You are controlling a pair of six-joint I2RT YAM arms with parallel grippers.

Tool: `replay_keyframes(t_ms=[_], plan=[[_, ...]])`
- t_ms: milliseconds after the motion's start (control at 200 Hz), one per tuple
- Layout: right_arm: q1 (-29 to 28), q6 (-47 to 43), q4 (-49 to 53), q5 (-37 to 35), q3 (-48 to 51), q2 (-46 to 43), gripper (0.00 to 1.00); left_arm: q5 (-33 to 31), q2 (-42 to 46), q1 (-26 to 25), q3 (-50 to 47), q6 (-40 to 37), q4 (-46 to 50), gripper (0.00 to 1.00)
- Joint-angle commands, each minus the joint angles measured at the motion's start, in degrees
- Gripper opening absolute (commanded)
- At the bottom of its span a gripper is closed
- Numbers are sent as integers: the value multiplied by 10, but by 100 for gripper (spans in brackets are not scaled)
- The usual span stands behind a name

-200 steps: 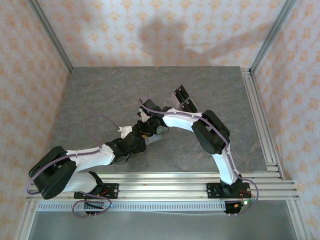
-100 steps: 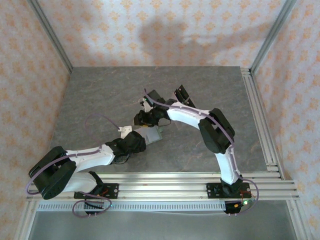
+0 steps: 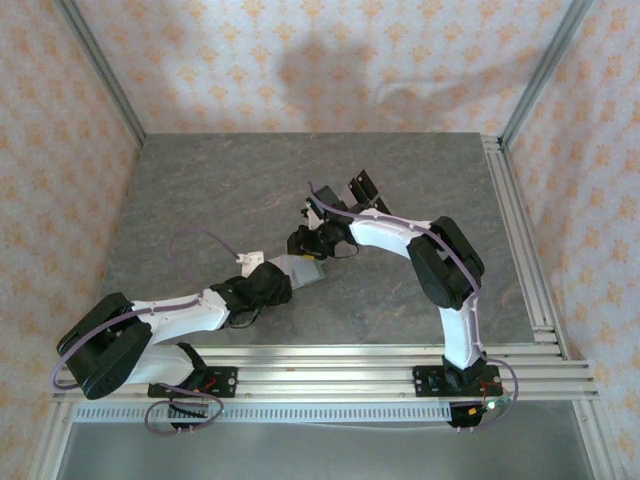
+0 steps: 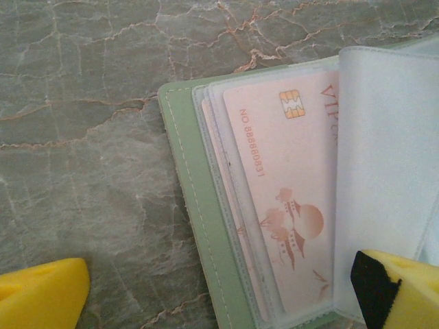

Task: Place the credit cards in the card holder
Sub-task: Flip over the card slot in the card holder.

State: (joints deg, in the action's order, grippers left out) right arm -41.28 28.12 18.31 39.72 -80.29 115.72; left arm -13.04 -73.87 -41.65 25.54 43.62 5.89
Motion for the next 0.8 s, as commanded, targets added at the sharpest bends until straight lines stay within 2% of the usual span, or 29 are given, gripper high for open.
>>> replay_keyframes(t_ms=[0, 260, 611, 796], plan=[[-15, -3, -3, 15, -21, 22, 41, -16, 13, -2, -4, 3, 2, 100], [-42, -12, 24, 29, -67, 51, 41, -31, 72, -2, 0, 19, 45, 100], [-70, -7, 62, 40, -124, 89, 41, -95, 292, -1, -17, 64, 190, 100], [-72, -6, 80, 50, -150, 120, 41, -104, 308, -1, -24, 80, 209, 100]])
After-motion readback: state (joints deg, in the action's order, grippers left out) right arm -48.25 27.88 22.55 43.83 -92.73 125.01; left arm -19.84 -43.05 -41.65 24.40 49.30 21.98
